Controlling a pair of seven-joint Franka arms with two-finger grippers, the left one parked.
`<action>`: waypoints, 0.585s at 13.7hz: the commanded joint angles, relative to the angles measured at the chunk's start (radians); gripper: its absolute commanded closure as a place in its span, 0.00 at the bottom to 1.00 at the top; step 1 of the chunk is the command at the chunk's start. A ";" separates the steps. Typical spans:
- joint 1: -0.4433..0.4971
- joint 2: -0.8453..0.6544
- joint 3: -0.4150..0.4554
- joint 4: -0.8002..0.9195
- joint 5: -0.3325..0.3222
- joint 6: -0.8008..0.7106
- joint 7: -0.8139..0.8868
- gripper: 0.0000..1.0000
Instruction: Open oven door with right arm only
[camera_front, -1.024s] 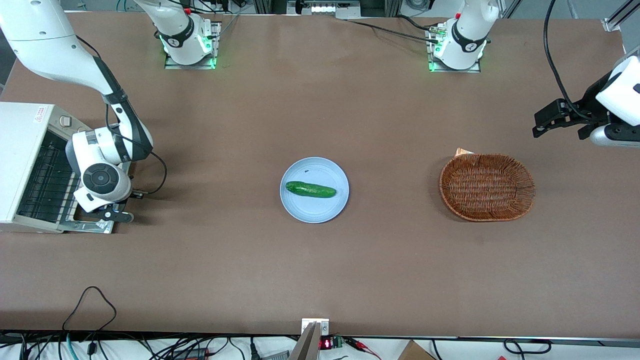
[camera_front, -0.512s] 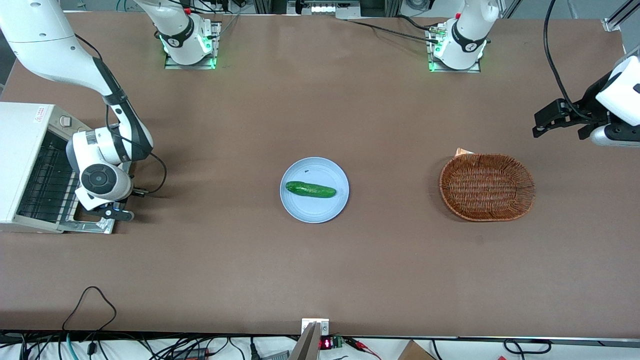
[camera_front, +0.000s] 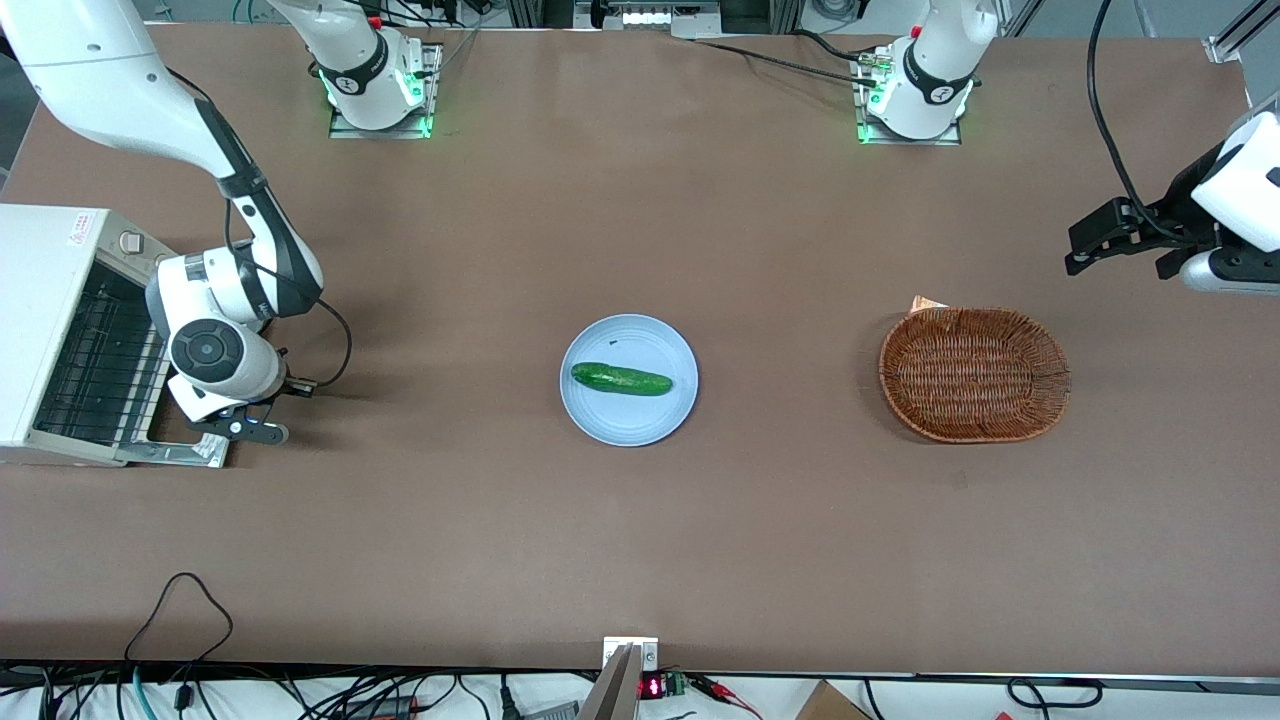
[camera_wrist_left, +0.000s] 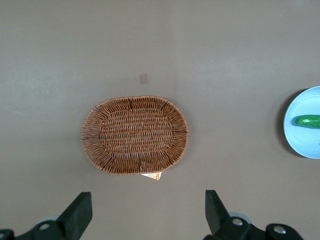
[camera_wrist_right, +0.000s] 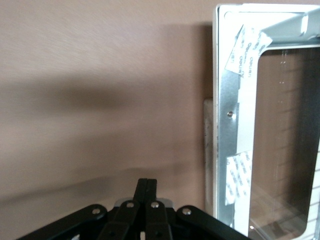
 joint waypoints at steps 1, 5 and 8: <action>0.002 -0.104 0.026 -0.027 0.073 -0.057 -0.012 1.00; 0.008 -0.254 0.037 -0.021 0.308 -0.159 -0.175 0.99; 0.005 -0.360 0.037 -0.012 0.412 -0.226 -0.221 0.98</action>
